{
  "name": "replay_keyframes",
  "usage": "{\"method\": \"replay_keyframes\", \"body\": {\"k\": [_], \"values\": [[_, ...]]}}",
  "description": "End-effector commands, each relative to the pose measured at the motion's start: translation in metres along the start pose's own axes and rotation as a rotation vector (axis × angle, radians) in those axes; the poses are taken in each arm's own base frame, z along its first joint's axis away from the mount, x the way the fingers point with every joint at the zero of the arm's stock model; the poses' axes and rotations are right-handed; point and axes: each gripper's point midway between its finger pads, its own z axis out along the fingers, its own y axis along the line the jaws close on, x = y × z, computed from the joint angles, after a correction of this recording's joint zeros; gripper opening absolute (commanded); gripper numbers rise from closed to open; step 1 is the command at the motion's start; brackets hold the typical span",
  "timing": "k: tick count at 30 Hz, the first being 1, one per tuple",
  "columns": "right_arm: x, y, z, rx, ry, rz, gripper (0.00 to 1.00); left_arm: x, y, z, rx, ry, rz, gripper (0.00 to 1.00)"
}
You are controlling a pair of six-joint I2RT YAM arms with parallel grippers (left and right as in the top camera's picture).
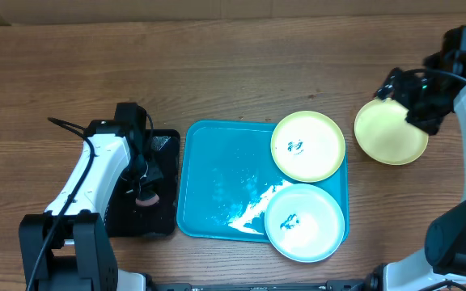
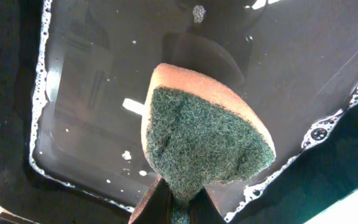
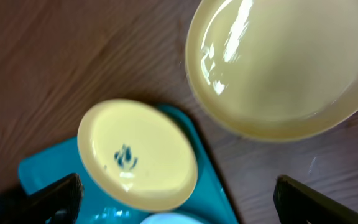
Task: Clean dirty plates on tray and stack at the side
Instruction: 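Move the right gripper to the white plate's rim and grasp it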
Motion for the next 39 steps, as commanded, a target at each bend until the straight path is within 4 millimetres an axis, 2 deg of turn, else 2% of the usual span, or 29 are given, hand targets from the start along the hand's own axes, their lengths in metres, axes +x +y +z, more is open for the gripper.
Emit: {"method": "replay_keyframes", "body": {"k": [1, 4, 6, 11, 13, 16, 23, 25, 28, 29, 39], "values": [[0.031, 0.015, 0.003, -0.037, 0.121, 0.026, 1.00, 0.001, 0.000, -0.003, 0.014, -0.008, 0.024, 0.04], [0.053, 0.003, 0.002, 0.084, 0.172, 0.107, 1.00, 0.001, -0.001, -0.003, 0.018, -0.007, 0.024, 0.04], [0.065, 0.004, 0.003, 0.124, 0.188, 0.107, 1.00, 0.001, -0.001, -0.003, 0.022, -0.006, 0.025, 0.04], [0.108, -0.002, 0.016, 0.254, 0.209, 0.144, 1.00, 0.001, -0.001, -0.003, 0.021, -0.003, 0.026, 0.04], [0.134, -0.006, 0.023, 0.283, 0.237, 0.156, 1.00, 0.002, -0.002, -0.003, 0.028, 0.001, 0.030, 0.04], [0.163, -0.014, 0.031, 0.306, 0.257, 0.172, 1.00, 0.002, -0.003, -0.003, 0.030, 0.002, 0.033, 0.04], [0.217, -0.046, 0.030, 0.348, 0.272, 0.237, 0.92, 0.002, -0.003, -0.003, 0.030, 0.001, 0.033, 0.04], [0.226, -0.052, 0.030, 0.338, 0.272, 0.237, 0.90, 0.002, -0.003, -0.003, 0.031, 0.000, 0.032, 0.04], [0.237, -0.062, 0.033, 0.344, 0.280, 0.253, 0.80, 0.002, -0.003, -0.003, 0.032, -0.001, 0.032, 0.04], [0.242, -0.063, 0.036, 0.338, 0.296, 0.258, 0.80, 0.002, -0.003, -0.003, 0.032, -0.001, 0.032, 0.04], [0.285, -0.060, 0.086, 0.238, 0.418, 0.220, 0.75, 0.002, -0.003, -0.003, 0.031, 0.000, 0.033, 0.04]]}}
